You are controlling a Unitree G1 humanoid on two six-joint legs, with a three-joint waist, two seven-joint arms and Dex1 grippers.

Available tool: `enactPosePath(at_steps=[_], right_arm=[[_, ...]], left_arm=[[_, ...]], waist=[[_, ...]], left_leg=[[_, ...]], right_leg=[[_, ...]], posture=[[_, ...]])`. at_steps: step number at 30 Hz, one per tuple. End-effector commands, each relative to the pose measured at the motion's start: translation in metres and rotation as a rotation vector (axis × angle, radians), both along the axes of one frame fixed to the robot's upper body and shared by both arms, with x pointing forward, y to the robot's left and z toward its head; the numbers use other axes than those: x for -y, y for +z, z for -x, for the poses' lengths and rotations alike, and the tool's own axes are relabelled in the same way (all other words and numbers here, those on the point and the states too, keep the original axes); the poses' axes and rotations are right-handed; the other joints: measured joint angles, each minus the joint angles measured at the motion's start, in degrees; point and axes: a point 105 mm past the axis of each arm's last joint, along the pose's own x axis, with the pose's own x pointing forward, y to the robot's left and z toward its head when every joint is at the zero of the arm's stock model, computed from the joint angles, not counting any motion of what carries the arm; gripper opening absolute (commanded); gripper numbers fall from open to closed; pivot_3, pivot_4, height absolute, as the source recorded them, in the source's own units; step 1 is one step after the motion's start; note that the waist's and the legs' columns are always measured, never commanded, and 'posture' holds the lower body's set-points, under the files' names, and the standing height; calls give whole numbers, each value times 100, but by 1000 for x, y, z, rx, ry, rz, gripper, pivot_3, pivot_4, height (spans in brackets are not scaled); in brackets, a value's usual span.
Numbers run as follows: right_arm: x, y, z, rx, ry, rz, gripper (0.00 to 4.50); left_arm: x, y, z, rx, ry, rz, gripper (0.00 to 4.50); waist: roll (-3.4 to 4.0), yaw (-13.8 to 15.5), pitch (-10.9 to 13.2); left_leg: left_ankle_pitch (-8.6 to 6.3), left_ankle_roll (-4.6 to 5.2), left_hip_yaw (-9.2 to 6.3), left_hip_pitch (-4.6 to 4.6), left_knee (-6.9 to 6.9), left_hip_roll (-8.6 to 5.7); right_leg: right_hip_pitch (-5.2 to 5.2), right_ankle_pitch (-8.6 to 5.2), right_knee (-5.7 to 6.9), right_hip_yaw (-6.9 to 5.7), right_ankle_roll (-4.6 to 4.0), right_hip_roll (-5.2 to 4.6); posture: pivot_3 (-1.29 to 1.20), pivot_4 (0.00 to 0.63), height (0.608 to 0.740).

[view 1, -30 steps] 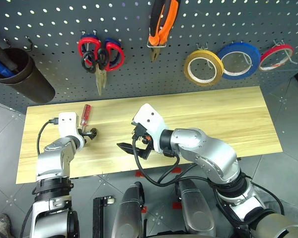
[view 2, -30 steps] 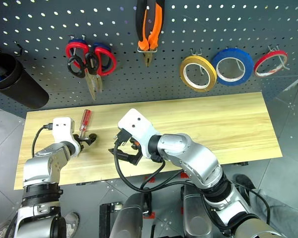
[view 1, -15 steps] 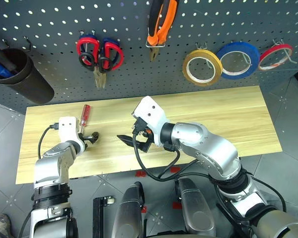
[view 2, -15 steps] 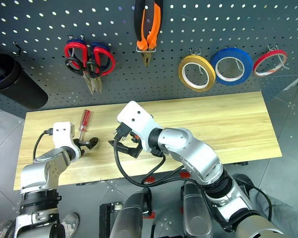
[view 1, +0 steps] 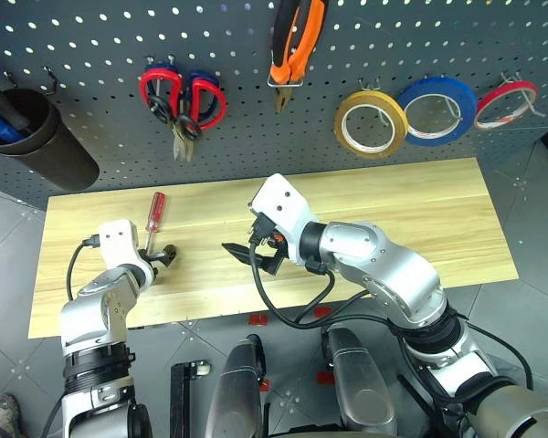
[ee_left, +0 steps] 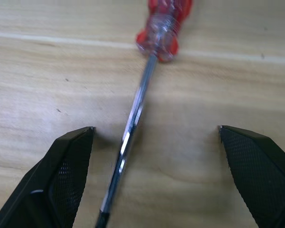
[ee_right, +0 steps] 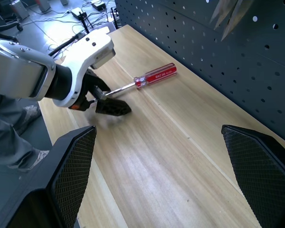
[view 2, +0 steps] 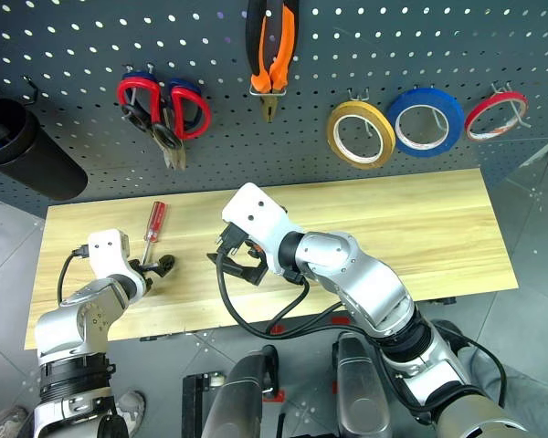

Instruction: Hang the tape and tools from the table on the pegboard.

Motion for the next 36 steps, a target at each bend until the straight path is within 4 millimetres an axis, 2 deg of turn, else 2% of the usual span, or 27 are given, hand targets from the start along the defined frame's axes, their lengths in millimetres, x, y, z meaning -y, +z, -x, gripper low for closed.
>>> enactPosePath(at_steps=[1, 5, 10, 13, 16, 20, 23, 30, 36], right_arm=[[-4, 8, 10, 27, 47, -28, 4500], [-3, 7, 10, 21, 44, -29, 4500], [-1, 6, 9, 15, 36, -32, 4500], [-2, 6, 9, 11, 35, -36, 4500], [-3, 5, 9, 6, 37, -38, 4500], [-4, 6, 10, 6, 41, -40, 4500], [-4, 6, 10, 8, 40, -42, 4500], [-3, 5, 10, 8, 39, -43, 4500], [-4, 6, 10, 9, 39, -46, 4500]], left_arm=[[-4, 5, -3, 46, -9, 26, 4461], [16, 2, 10, -9, -264, -57, 4461], [12, -1, 38, -131, -491, -205, 4461], [-7, 16, 33, -99, -433, -253, 4461], [-11, 32, 22, -18, -379, -207, 4461], [-17, 42, 11, 70, -285, -146, 4461], [-22, 39, 1, 113, -167, -90, 4461], [-24, 28, -13, 143, -20, 20, 4461], [-34, 20, -26, 97, 62, 51, 4461]], waist=[[-1, 2, 0], [-1, -35, 0], [6, -100, 4], [11, -100, 7], [12, -74, 8], [12, -52, 9], [5, -60, 13], [1, -70, 15], [-1, -73, 16]], left_leg=[[1, -1, 0, -5, 0, 0], [2, -3, 9, -45, 2, 1], [2, -5, 21, -54, -9, 11], [2, -5, 16, -54, -9, 12], [-5, 9, 10, -56, -7, 12], [2, -4, 14, -57, -5, 10], [5, -9, 19, -64, -5, 13], [6, -10, 19, -69, 4, 13], [6, -10, 19, -69, 7, 11]], right_leg=[[-4, 0, 0, -1, 0, 0], [-55, 2, 3, 4, -2, 0], [-74, 2, -3, 7, -4, -6], [-73, 6, -2, 4, -11, -7], [-73, 15, -1, 1, -24, -5], [-74, 15, -4, 2, -24, 1], [-80, 15, -6, -1, -24, 3], [-84, 16, 0, -4, -24, 1], [-83, 18, 5, -6, -24, 10]], posture=[[-213, 486, 740], [-220, 482, 740], [-211, 484, 740], [-211, 484, 740], [-198, 487, 740], [-201, 486, 740], [-204, 487, 740], [-209, 489, 740], [-209, 489, 740]])
